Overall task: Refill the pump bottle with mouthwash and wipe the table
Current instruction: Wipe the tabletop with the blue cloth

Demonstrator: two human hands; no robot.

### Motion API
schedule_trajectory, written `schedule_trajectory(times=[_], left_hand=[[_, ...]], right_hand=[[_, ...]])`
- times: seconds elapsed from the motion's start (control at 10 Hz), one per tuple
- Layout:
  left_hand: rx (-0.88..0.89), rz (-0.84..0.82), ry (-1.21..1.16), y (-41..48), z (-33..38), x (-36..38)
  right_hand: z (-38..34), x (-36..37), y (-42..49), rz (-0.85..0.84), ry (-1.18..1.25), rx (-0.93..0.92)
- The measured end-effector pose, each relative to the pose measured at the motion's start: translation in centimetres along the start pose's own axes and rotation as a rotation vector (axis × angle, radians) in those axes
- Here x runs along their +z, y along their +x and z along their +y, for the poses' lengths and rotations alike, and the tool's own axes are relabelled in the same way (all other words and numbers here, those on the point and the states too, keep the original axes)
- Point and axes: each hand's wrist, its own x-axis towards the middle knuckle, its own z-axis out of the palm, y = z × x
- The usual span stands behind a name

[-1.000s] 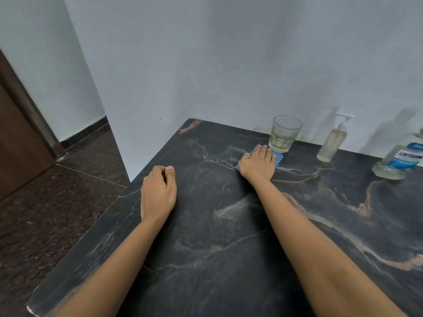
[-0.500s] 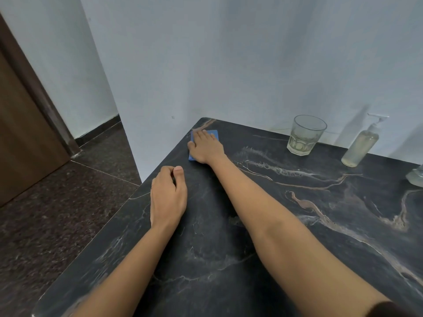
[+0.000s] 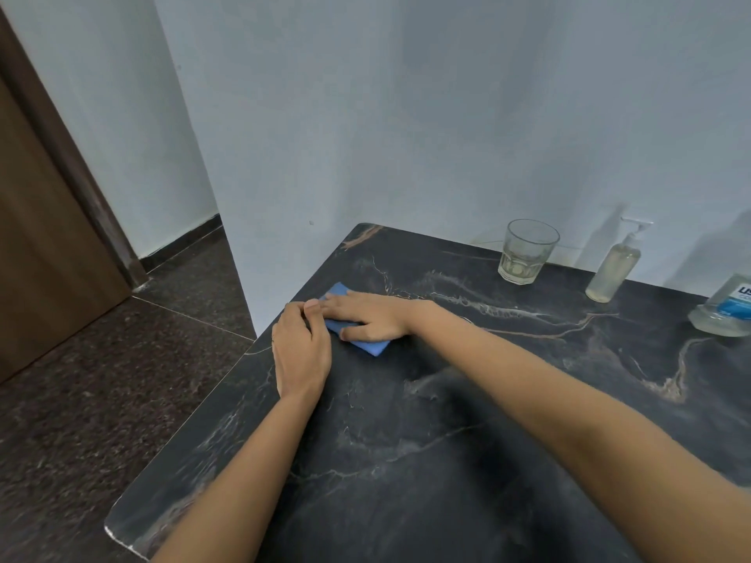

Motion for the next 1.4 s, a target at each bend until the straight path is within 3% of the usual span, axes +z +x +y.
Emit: schedule_trajectory(times=[0.1,0.2,0.3,0.6,0.7,0.9,1.1,1.2,1.4], left_hand=[[0.030,-0.022,0.054,-0.1,0.2,0.0],[0.069,-0.047,0.120,0.0,0.2,0.1],[0.122,-0.098,0.224,0.3,0.2,0.7],[0.097,-0.167,0.084,0.6,3.2,4.9],[0.043,-0.080,0.025,1.2,3.6,6.3],[0.163,-0.192,0.208,1.1,2.1,7.5],[0.211,-0.197,0.275,1.5,1.8,8.0],[0.211,-0.201,0.265,1.6,1.8,8.1],[0.195,-0.190,0.243,1.4,2.0,7.8]], right_hand=[[0.9,-1.6,-4.0,0.081,0.176,0.135],[1.9,-2.1,-5.8,0.226,0.189,0.323],[2.4,-2.2,-6.4,0.228,0.142,0.503],[3.5,-3.9,-5.2,0.212,0.423,0.647],[6.2,-6.1,-5.8,0.481,0.459,0.718],[12.2,-9.0,-5.7,0.949,0.116,0.776],[14.1,-5.6,-4.0,0.823,-0.162,0.875],[14.0,-4.0,-3.6,0.784,-0.189,0.845],[13.5,-2.8,-4.5,0.674,-0.016,0.836]])
